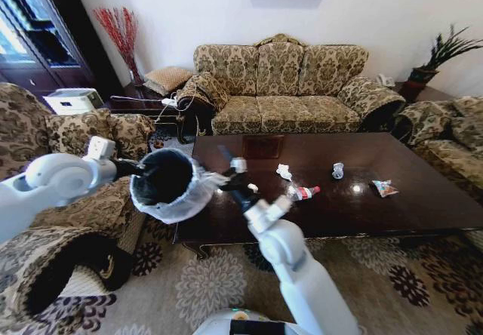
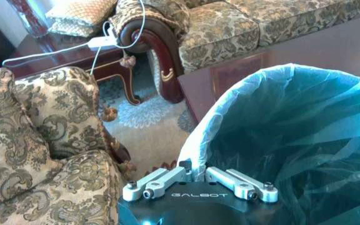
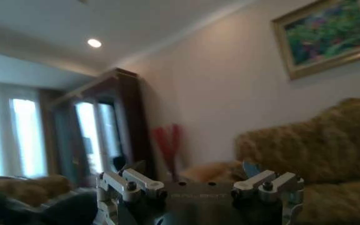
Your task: Move to the front of the table and place the trash on the table into the trash bin.
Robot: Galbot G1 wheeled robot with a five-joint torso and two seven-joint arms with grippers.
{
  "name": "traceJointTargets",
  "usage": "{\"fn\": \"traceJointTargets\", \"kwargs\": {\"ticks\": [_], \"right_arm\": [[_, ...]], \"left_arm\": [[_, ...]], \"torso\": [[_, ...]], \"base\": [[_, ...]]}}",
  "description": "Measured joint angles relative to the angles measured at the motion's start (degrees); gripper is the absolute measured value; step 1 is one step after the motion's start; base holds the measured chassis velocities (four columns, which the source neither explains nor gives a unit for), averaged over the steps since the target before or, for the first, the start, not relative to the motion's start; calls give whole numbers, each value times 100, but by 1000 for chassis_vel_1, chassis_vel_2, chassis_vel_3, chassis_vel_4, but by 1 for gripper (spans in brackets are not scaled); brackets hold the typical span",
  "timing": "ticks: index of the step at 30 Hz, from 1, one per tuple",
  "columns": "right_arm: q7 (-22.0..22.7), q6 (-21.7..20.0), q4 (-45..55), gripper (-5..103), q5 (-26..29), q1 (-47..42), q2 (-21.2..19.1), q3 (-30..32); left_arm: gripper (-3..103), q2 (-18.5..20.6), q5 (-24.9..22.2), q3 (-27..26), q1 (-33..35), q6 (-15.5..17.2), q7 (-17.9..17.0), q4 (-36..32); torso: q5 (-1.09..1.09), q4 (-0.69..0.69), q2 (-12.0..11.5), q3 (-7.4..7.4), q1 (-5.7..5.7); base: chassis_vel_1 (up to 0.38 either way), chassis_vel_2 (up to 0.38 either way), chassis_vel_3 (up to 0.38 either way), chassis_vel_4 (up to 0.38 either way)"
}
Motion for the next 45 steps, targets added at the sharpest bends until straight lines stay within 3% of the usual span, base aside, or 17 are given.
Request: {"fn": "traceJointTargets", "kwargs": {"ticks": [2, 5, 12, 21, 38, 45], "right_arm": [[145, 349, -608, 100, -255, -471, -27, 544], [219, 631, -1180, 100, -343, -781, 28, 818], [394, 942, -2336, 100, -592, -680, 227, 714], [686, 954, -3578, 100, -589, 52, 579, 510], [878, 806, -4669, 101, -899, 822, 969, 448], [823, 713, -4957, 79, -843, 1032, 979, 436]], "left_arm": [[0, -59, 11, -9, -6, -4, 7, -64], [0, -97, 12, -14, -11, -14, 10, -205], [0, -107, 2, -3, -6, -32, -20, -367], [0, -227, 10, 24, 30, -43, -23, -457], [0, -254, 25, 33, 37, -64, 4, -531], [0, -250, 17, 34, 38, -75, 15, -612]], "torso": [[2, -1, 0, 1, 0], [3, -3, 0, 1, 1], [0, 0, 0, 1, 0], [0, -1, 0, 1, 1], [0, -1, 0, 1, 1], [0, -1, 0, 1, 1]], "base": [[0, 0, 0, 0], [0, 0, 0, 0], [0, 0, 0, 0], [0, 0, 0, 0], [0, 0, 0, 0], [0, 0, 0, 0]]}}
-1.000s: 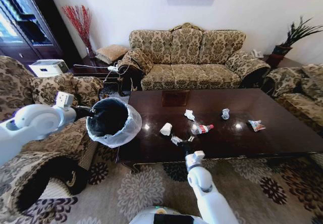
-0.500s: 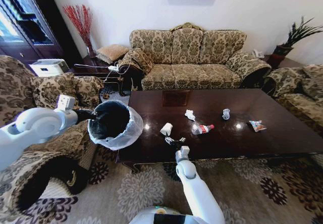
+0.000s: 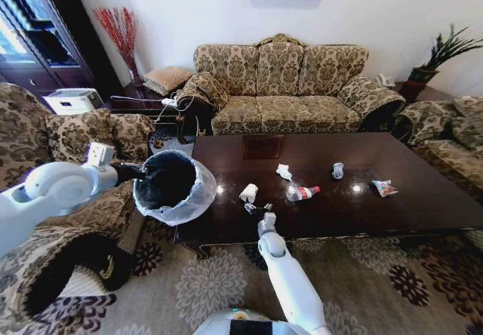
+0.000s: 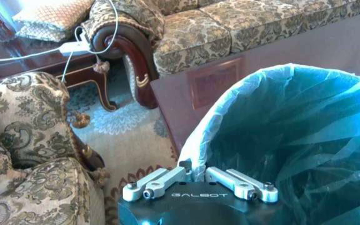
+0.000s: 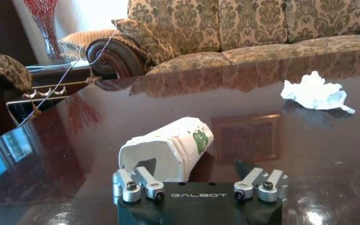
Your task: Move to the front of the table and place the trash on the table into the trash bin.
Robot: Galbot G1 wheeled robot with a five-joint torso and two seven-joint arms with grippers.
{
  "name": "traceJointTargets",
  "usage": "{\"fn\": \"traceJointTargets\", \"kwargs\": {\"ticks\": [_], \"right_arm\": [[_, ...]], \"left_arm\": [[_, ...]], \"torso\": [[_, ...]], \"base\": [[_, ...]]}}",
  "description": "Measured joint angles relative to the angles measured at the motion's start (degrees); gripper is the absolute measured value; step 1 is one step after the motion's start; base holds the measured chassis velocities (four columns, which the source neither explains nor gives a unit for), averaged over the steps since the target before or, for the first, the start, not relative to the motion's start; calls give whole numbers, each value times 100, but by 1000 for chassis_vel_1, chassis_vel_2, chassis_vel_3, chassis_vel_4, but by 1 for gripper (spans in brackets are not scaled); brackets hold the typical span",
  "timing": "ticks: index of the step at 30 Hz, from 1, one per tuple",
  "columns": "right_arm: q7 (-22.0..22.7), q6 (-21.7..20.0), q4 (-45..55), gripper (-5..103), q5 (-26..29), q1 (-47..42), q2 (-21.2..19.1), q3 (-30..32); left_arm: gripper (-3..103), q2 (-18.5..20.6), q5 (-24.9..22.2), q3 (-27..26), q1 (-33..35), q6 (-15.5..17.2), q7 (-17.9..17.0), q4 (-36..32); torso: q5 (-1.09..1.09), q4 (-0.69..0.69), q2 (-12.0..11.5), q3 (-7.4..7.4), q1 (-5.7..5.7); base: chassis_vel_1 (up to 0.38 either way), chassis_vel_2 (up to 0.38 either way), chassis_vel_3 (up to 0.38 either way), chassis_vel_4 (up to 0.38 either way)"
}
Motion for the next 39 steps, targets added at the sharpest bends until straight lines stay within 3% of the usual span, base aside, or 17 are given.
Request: {"fn": "traceJointTargets", "kwargs": {"ticks": [1, 2, 4, 9, 13, 16, 18, 21, 29, 32, 35, 39], "right_arm": [[-2, 7, -32, 79, -4, 23, 6, 2], [-7, 20, -60, 68, -7, 46, 10, 5], [-10, 21, -61, 68, -5, 50, 9, 6], [-40, 17, -19, 47, 29, 26, -6, 6], [-41, 6, 3, 36, 50, 15, -10, 6], [-42, -6, 26, 19, 73, -3, -12, 4], [-44, -7, 27, 19, 77, -5, -12, 4], [-50, -7, 40, 3, 96, -15, -11, 5], [-107, 65, 428, 0, 423, -140, -70, 10], [-209, 412, 901, 0, 659, -272, -159, 31], [-210, 630, 1827, 0, 618, -450, -250, 74], [-395, 591, 2934, 0, 750, -519, -297, -5]], "left_arm": [[0, 3, -2, 0, -1, -1, 0, -9], [0, 5, -5, 0, -2, -2, 0, -21], [0, 6, -6, 0, -2, -2, 0, -26], [0, 5, -9, -2, -3, -2, -2, -34], [0, 15, -16, -4, -6, -2, -2, -37], [0, 37, -21, -8, -9, -3, -3, -36], [0, 41, -21, -9, -9, -2, -3, -36], [0, 51, -23, -9, -10, -2, -4, -33], [0, 62, -24, -13, -12, 2, -4, 1], [0, 93, -24, -15, -13, 11, -3, 42], [0, 157, -30, -15, -13, 32, -1, 80], [0, 278, -120, 10, -1, 35, -33, 126]], "torso": [[0, 0, 0, 0, 0], [2, 0, 0, 0, 0], [2, 0, 0, 0, 0], [2, 0, 0, 0, 0], [1, 0, 0, 0, 0], [1, 0, 0, 0, 0], [1, 0, 0, 0, 0], [-1, 0, 0, 0, 0], [0, 0, 0, 0, 0], [0, 0, 0, 0, 0], [-1, 0, 0, 0, 0], [3, 0, 0, 0, 0]], "base": [[0, 0, 0, 0], [0, 0, 0, 0], [0, 0, 0, 0], [0, 0, 0, 0], [0, 0, 0, 0], [0, 0, 0, 0], [0, 0, 0, 0], [0, 0, 0, 0], [0, 0, 0, 0], [0, 0, 0, 0], [0, 0, 0, 0], [0, 0, 0, 0]]}}
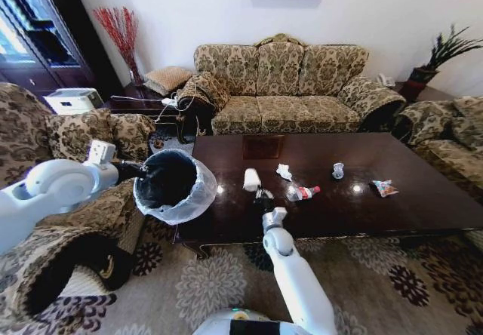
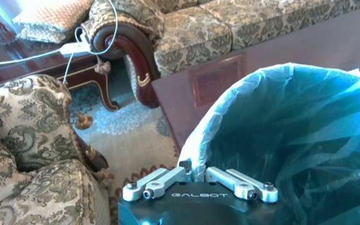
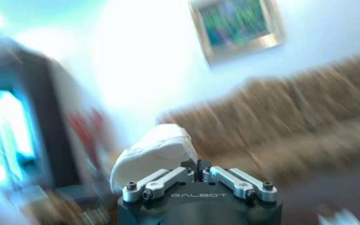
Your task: Move to the front of the table and place the trash on the table into the trash bin.
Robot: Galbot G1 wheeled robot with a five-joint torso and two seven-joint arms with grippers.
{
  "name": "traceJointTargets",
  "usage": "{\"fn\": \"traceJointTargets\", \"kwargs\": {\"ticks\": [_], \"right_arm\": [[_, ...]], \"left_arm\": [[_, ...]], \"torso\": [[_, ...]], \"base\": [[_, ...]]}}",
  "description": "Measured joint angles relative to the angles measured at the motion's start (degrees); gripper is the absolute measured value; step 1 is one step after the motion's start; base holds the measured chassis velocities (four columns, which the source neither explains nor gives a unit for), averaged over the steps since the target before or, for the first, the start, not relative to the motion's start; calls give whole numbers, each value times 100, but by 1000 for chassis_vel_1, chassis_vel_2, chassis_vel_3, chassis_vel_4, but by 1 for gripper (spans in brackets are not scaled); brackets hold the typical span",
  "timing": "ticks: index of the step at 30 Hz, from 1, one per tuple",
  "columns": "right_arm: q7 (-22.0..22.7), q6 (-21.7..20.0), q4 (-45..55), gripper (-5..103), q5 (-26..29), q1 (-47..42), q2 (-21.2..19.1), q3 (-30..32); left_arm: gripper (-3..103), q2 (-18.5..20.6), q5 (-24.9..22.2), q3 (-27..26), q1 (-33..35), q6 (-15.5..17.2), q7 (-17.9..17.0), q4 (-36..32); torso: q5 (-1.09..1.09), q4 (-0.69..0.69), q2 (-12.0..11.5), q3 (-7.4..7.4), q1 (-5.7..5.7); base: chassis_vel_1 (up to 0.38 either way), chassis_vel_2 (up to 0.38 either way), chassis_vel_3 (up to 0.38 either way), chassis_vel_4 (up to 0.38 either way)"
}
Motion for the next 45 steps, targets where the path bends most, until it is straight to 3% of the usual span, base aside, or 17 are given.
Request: {"fn": "traceJointTargets", "kwargs": {"ticks": [2, 5, 11, 16, 19, 21, 26, 28, 31, 34, 35, 40, 43, 45], "right_arm": [[-299, -238, 939, 0, 442, 25, -129, -232], [-541, -511, 1574, 0, 834, 167, -275, -685], [-709, -754, 1726, 0, 889, 485, -376, -1433], [-572, -784, 1200, -3, 472, 783, -261, -2284], [-507, -833, 1030, 13, 385, 940, -219, -2539], [-497, -843, 1021, 13, 384, 980, -210, -2569], [-509, -854, 1087, 29, 361, 982, -215, -2575], [-566, -856, 1211, 45, 361, 895, -265, -2553], [-611, -862, 1290, 51, 358, 832, -303, -2539], [-582, -844, 1516, 68, 351, 584, -318, -2422], [-582, -844, 1516, 68, 351, 584, -318, -2422], [-156, -744, 1847, 84, 336, -50, -409, -1785], [155, -692, 1721, 98, 443, -802, -797, -1067], [154, -579, 1596, 99, 526, -1123, -950, -804]], "left_arm": [[0, 230, -214, 18, 10, 36, -78, 34], [0, 539, -532, 37, 15, 80, -137, 51], [0, 818, -812, 52, 45, 86, -207, 35], [0, 869, -918, 53, 54, 83, -250, -149], [0, 830, -929, 53, 41, 82, -252, -228], [0, 820, -927, 52, 39, 79, -258, -223], [0, 740, -856, 53, 52, 66, -264, -165], [0, 665, -783, 70, 67, 62, -265, -101], [0, 621, -756, 73, 70, 61, -263, -85], [0, 497, -679, 78, 72, 59, -255, -16], [0, 497, -679, 78, 72, 59, -255, -16], [0, 271, -525, 74, 57, 90, -283, 142], [0, 125, -381, 46, 29, 83, -299, 162], [0, 81, -320, 44, 28, 75, -297, 138]], "torso": [[-3, 0, 0, -1, -1], [-2, 0, 1, -1, -1], [-1, 0, 0, 0, -1], [-3, 1, 0, 0, 0], [-4, 1, 0, 0, -1], [-4, 1, 0, 0, -1], [-3, 0, 0, 0, 0], [-3, 0, 0, 0, 0], [-3, 0, 0, 0, -1], [-3, 0, 0, 0, 0], [-3, 0, 0, 0, 0], [-1, 2, 0, -1, 0], [-2, 1, 0, -1, -1], [-1, 0, 0, -1, -1]], "base": [[0, 0, 0, 0], [0, 0, 0, 0], [0, 0, 0, 0], [0, 0, 0, 0], [0, 0, 0, 0], [0, 0, 0, 0], [0, 0, 0, 0], [0, 0, 0, 0], [0, 0, 0, 0], [0, 0, 0, 0], [0, 0, 0, 0], [0, 0, 0, 0], [0, 0, 0, 0], [0, 0, 0, 0]]}}
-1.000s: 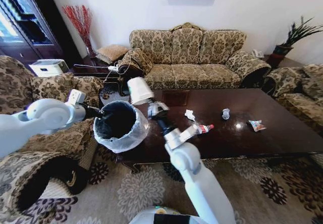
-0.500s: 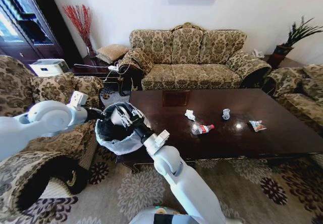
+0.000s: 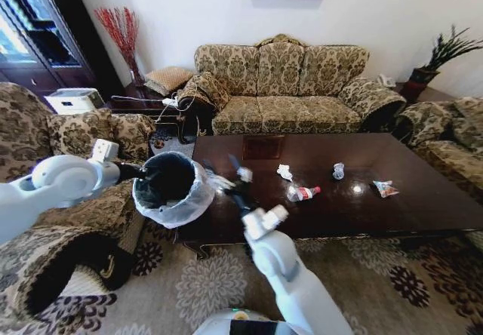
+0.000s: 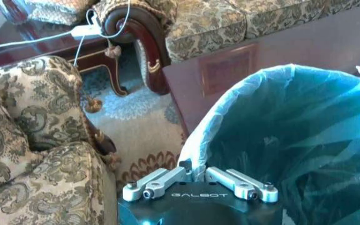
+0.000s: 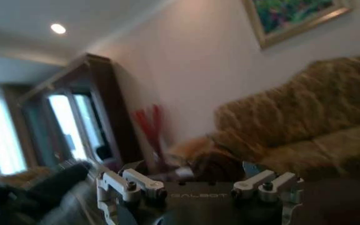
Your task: Move to the front of the table and place the trash on the table into the trash bin.
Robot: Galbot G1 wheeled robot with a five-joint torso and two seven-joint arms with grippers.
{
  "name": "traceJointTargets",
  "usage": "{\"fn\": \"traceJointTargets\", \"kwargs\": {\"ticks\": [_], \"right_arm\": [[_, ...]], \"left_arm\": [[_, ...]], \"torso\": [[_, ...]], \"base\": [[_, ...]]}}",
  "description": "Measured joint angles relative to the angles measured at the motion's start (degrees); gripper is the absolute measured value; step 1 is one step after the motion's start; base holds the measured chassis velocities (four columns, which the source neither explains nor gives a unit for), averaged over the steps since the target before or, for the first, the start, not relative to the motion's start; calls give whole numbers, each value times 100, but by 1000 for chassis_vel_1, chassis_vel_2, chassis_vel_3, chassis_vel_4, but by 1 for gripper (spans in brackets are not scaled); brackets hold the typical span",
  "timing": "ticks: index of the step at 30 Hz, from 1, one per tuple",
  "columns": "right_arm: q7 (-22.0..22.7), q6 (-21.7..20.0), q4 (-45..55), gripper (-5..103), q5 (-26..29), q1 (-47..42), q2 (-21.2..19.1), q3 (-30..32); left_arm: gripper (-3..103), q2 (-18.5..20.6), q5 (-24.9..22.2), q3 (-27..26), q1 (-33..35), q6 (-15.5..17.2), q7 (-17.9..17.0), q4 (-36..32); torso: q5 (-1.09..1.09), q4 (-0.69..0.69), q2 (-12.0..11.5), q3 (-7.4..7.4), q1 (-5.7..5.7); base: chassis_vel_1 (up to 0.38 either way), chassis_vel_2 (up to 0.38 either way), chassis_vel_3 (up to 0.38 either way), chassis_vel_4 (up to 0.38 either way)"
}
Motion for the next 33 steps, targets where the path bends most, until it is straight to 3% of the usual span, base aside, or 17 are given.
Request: {"fn": "traceJointTargets", "kwargs": {"ticks": [6, 17, 26, 29, 32, 33], "right_arm": [[243, 248, -297, 100, 295, -622, -122, 576], [365, 404, -654, 100, 126, -351, 71, 907], [412, 254, -1292, 100, 383, -80, 87, 1226], [183, 343, -1517, 100, 414, 41, 170, 1206], [-848, 71, -1778, 100, -10, 272, 105, 1328], [-848, 71, -1778, 100, -10, 272, 105, 1328]], "left_arm": [[0, -173, 157, 8, 20, -13, -3, -145], [0, -392, 182, -1, 35, -8, -34, -307], [0, -443, 197, 11, 53, -16, -24, -399], [0, -466, 192, 24, 58, -25, -15, -448], [0, -496, 187, 28, 68, -30, -4, -603], [0, -496, 187, 28, 68, -30, -4, -603]], "torso": [[-3, -1, 0, 0, 0], [-3, 2, 0, 0, 0], [-4, -2, 0, 1, 1], [-3, -1, 0, 1, 1], [3, -2, 0, 1, 2], [3, -2, 0, 1, 2]], "base": [[-2, -4, 8, 7], [-104, -90, 115, 106], [-289, -281, 272, 268], [-318, -318, 297, 287], [-218, -248, 190, 228], [-147, -211, 151, 133]]}}
